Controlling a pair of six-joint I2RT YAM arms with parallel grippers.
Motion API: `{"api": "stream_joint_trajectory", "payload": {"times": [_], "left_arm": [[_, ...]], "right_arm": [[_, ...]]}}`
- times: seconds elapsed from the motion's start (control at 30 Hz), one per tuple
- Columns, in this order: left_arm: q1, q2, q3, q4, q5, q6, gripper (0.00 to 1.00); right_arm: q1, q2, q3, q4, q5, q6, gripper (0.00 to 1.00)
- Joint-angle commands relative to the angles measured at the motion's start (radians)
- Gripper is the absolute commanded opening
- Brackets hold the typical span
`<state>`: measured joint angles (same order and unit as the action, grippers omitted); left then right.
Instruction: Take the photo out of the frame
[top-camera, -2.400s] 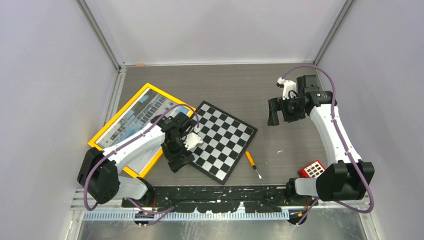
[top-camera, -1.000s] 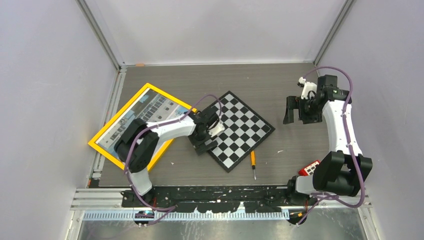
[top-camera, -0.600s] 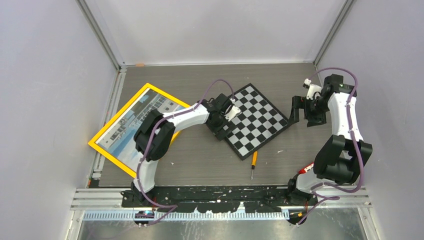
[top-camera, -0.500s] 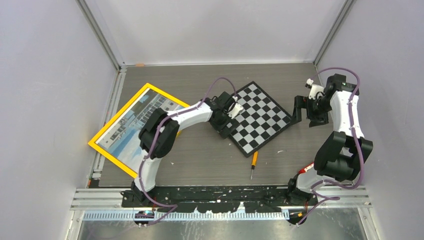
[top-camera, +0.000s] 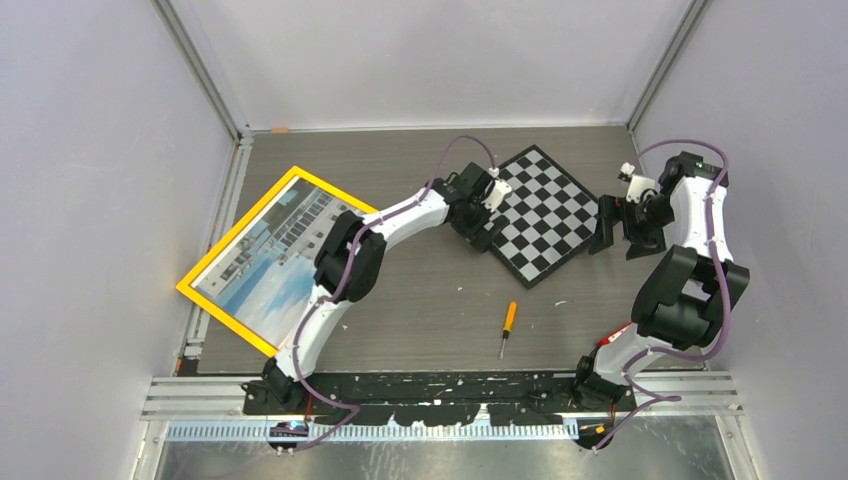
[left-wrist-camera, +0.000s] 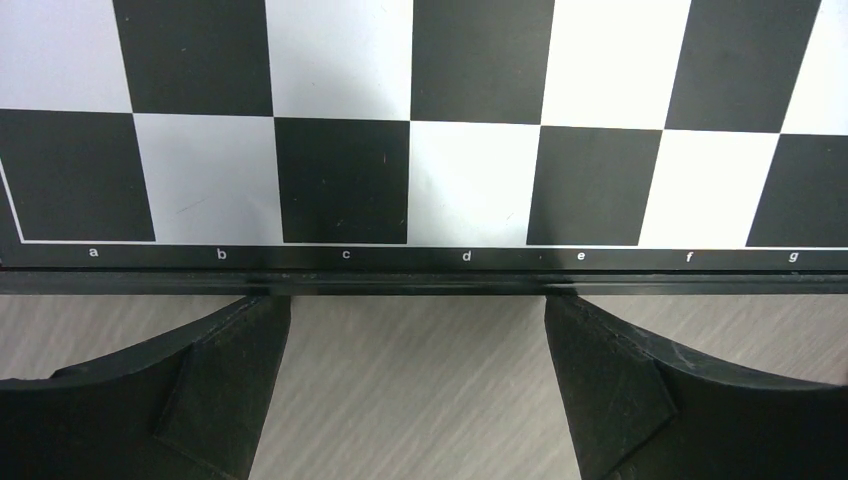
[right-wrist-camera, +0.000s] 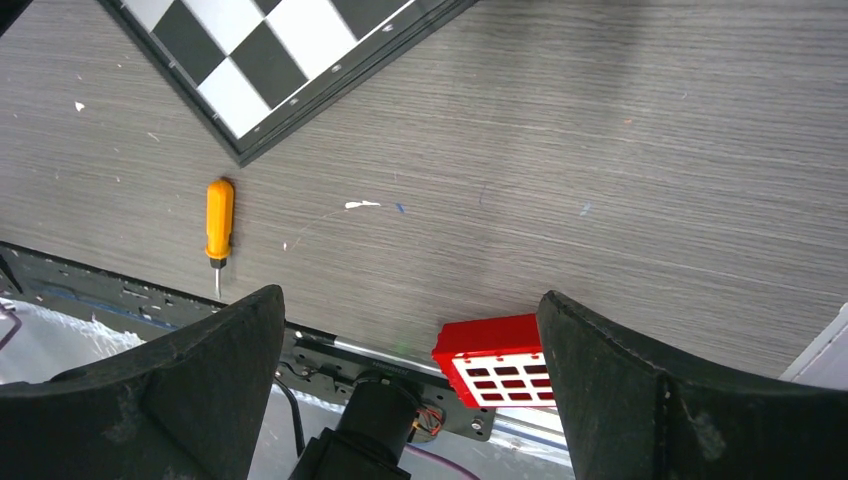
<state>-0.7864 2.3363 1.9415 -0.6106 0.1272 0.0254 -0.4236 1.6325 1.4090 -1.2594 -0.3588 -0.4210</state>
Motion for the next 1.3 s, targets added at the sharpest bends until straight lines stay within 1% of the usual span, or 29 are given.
{"api": "stream_joint_trajectory", "payload": {"times": [0.0,0.13,0.17,0.2,0.33,0.47,0.53,0.6,0.73,0.83,0.97,1.07,1.17,1.2,1.23,1.27], "left_arm": [[-0.005,0.112,0.183,0.018,0.072,-0.021,1.0],[-0.004,0.257,0.45,-0.067,0.094,-0.018,1.0],[-0.005,0.28,0.489,-0.072,0.101,-0.017,1.0],[-0.008,0.292,0.51,-0.065,0.102,-0.016,1.0],[-0.013,0.284,0.517,-0.045,0.1,-0.021,1.0],[-0.007,0.199,0.493,-0.09,0.115,-0.021,1.0],[0.01,0.116,0.42,-0.099,0.119,-0.055,1.0],[0.026,0.01,0.297,-0.081,0.12,-0.072,1.0],[0.058,-0.187,0.071,-0.092,0.113,-0.049,1.0],[0.118,-0.319,-0.077,-0.133,0.11,-0.059,1.0],[0.254,-0.508,-0.329,-0.145,0.092,-0.064,1.0],[0.348,-0.605,-0.436,-0.205,0.067,-0.031,1.0],[0.464,-0.674,-0.5,-0.298,0.079,0.068,1.0],[0.51,-0.702,-0.523,-0.328,0.102,0.106,1.0],[0.549,-0.728,-0.544,-0.365,0.117,0.16,1.0],[0.587,-0.757,-0.563,-0.402,0.125,0.211,1.0]], "right_arm": [[-0.004,-0.009,0.063,-0.042,-0.034,-0.034,1.0],[-0.004,-0.02,0.075,-0.061,-0.046,-0.04,1.0],[-0.004,-0.019,0.082,-0.07,-0.045,-0.044,1.0],[-0.004,-0.015,0.091,-0.084,-0.046,-0.047,1.0],[-0.004,-0.009,0.119,-0.091,-0.059,-0.042,1.0],[0.014,0.004,0.147,-0.066,-0.11,0.017,1.0],[0.038,0.008,0.159,-0.041,-0.125,0.058,1.0],[0.066,0.012,0.169,-0.007,-0.132,0.093,1.0],[0.131,0.027,0.202,0.031,-0.138,0.141,1.0],[0.184,0.043,0.231,0.057,-0.138,0.167,1.0],[0.262,0.071,0.249,0.112,-0.133,0.202,1.0],[0.331,0.114,0.277,0.133,-0.137,0.231,1.0],[0.388,0.145,0.296,0.157,-0.148,0.263,1.0],[0.41,0.149,0.293,0.172,-0.149,0.274,1.0],[0.422,0.151,0.287,0.184,-0.15,0.284,1.0],[0.46,0.154,0.28,0.195,-0.152,0.297,1.0]]}}
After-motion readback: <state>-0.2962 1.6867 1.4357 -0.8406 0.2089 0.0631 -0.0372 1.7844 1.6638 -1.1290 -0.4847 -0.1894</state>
